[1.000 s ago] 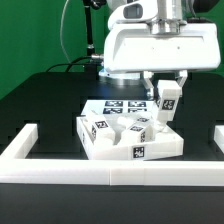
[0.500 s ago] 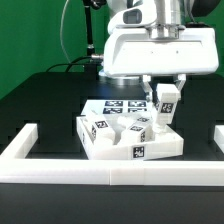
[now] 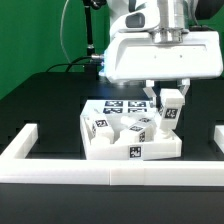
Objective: Assemble one leg
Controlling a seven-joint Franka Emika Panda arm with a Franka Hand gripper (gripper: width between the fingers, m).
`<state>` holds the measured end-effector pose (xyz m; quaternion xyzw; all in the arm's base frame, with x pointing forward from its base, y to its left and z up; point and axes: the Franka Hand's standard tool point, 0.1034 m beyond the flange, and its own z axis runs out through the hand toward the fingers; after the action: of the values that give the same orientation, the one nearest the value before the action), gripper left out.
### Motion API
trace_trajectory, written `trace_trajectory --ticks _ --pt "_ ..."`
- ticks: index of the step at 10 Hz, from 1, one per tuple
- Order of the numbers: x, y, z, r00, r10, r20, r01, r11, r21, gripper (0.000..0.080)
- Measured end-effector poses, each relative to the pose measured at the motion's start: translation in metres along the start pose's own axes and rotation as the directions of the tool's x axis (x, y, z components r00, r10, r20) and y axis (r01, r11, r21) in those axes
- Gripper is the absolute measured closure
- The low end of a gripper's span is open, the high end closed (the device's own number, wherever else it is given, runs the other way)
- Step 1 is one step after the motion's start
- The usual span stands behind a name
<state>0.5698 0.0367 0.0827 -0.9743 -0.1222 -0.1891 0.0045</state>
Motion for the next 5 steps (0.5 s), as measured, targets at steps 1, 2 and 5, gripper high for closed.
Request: trace_trajectory --ticks 1,2,5 --pt "-0.0015 -0.0019 0.0022 1.0 -0.002 0.001 0.002 1.0 0.002 0.0514" --pt "-0.004 -0.0026 0.0055 1.0 -0.002 0.004 0.002 1.0 0.002 0.0514" --pt "-0.0054 -0.0003 0.0075 0.999 -0.01 -0.04 0.009 1.0 -0.017 0.0514"
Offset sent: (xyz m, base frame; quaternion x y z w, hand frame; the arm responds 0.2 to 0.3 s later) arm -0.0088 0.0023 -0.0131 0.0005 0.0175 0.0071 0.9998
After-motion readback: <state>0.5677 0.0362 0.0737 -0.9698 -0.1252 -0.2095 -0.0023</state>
